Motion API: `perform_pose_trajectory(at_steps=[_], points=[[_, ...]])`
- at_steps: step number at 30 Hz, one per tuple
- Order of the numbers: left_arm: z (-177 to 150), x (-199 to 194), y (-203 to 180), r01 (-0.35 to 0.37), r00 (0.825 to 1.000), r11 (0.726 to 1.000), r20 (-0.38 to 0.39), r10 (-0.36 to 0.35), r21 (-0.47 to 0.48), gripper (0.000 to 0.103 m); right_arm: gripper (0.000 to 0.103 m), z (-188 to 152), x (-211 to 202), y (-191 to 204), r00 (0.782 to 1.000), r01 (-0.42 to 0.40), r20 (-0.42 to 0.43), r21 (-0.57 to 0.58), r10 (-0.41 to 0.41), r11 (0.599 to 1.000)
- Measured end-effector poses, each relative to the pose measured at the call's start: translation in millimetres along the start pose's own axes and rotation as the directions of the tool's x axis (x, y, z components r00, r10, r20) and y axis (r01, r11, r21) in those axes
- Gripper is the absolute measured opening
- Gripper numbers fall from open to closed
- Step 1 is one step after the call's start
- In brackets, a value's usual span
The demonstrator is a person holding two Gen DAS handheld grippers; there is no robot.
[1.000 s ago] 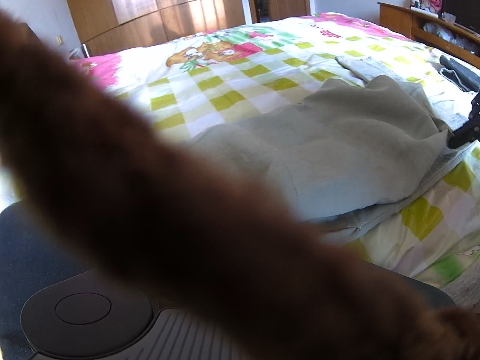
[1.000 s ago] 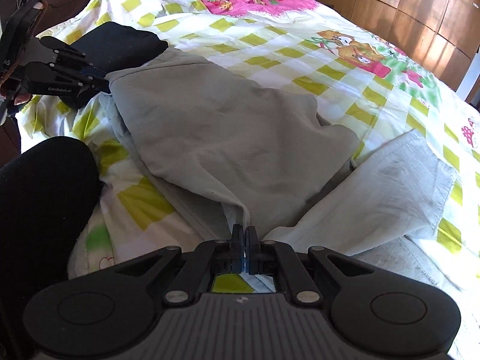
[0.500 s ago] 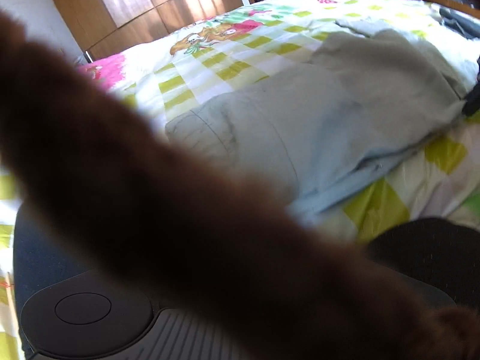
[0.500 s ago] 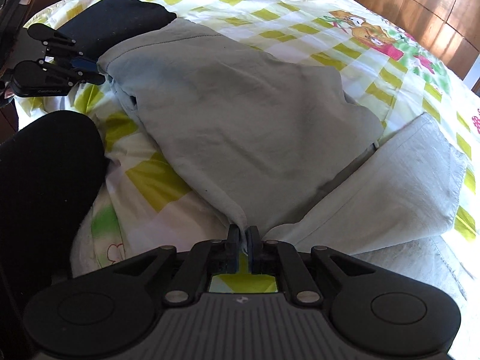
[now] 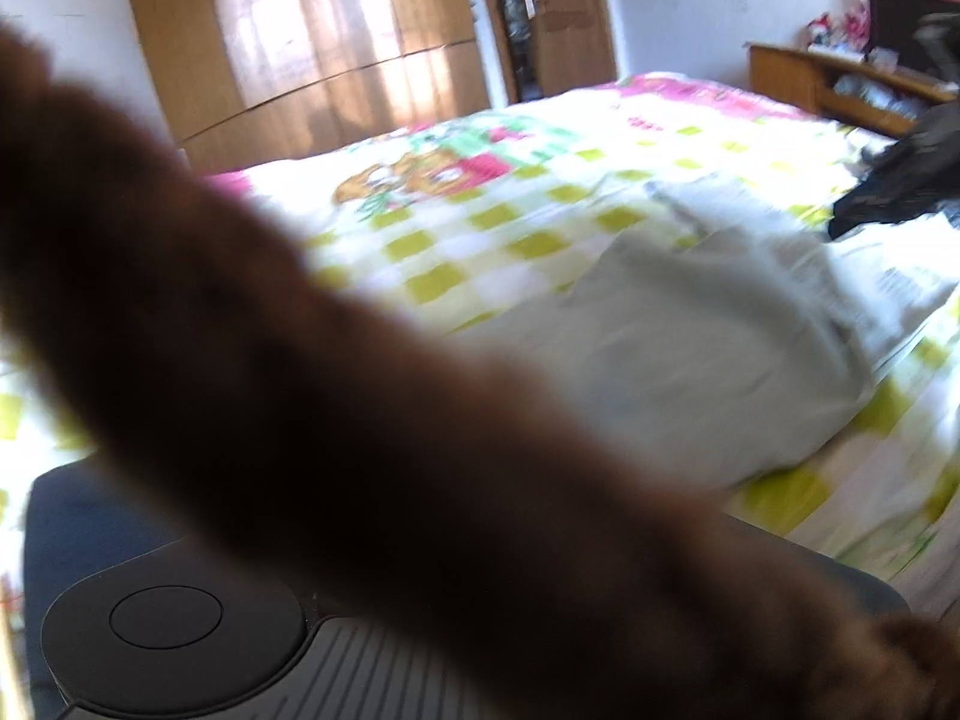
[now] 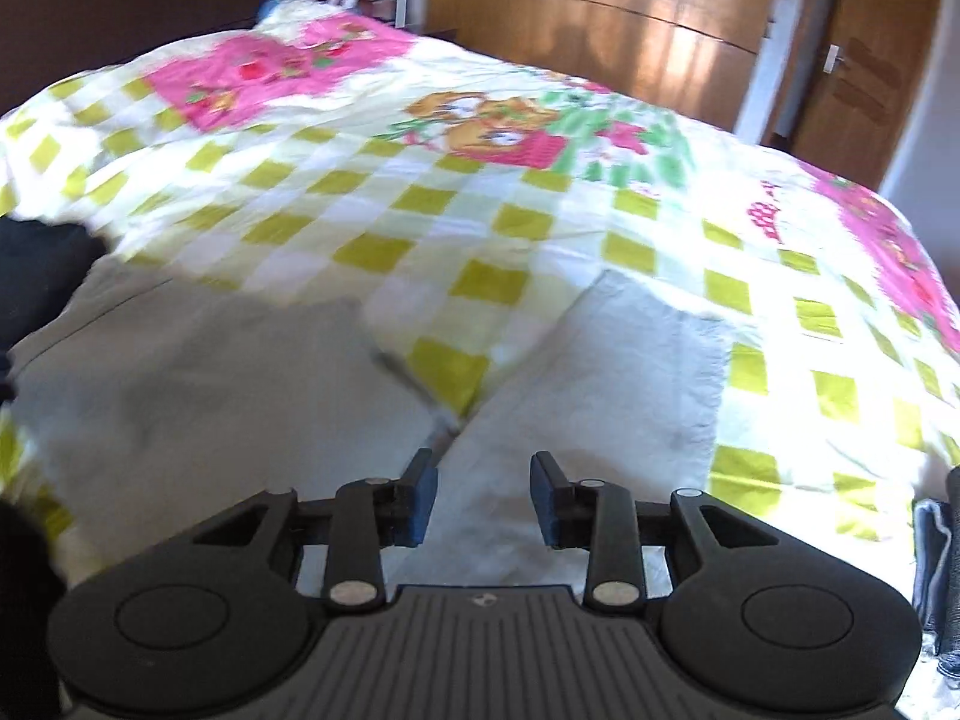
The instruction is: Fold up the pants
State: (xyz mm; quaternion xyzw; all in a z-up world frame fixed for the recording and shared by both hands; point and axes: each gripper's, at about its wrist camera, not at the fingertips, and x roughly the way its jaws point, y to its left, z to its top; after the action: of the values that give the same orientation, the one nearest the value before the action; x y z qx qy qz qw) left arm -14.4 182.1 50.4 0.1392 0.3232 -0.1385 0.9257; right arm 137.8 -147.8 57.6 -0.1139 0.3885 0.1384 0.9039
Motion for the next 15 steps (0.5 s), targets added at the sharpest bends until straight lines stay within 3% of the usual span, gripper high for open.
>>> perform_pose_trajectory(at_steps=[2,5,10,12,13,14,15], points=[[11,14,-21,0.057,0.998,0.998,0.005,-0.057,0.027,0.022,0.049,18,32,-15,0.998,0.054,0.013,0.078,-0.055,0.995],[19,33,-44,0.129,0.992,0.99,0.005,-0.129,0.062,0.022,0.049,39,78,-28,0.998,0.068,-0.013,0.194,-0.067,0.979],[17,66,-54,0.2,0.978,0.98,-0.056,-0.2,0.0,0.022,0.049,55,133,-36,0.993,0.118,-0.054,0.265,-0.107,0.957],[19,73,-60,0.227,0.972,0.974,-0.056,-0.226,-0.003,0.022,0.047,54,148,-39,0.983,0.174,-0.097,0.271,-0.153,0.947],[20,76,-63,0.235,0.97,0.972,-0.055,-0.235,0.002,0.022,0.036,52,150,-44,0.98,0.193,-0.098,0.287,-0.172,0.938],[22,79,-67,0.243,0.969,0.97,-0.054,-0.243,0.01,0.022,0.019,50,150,-50,0.98,0.193,-0.098,0.308,-0.17,0.931],[23,80,-70,0.249,0.968,0.968,-0.052,-0.247,0.019,0.022,0.02,48,147,-60,0.981,0.192,-0.105,0.346,-0.165,0.919]])
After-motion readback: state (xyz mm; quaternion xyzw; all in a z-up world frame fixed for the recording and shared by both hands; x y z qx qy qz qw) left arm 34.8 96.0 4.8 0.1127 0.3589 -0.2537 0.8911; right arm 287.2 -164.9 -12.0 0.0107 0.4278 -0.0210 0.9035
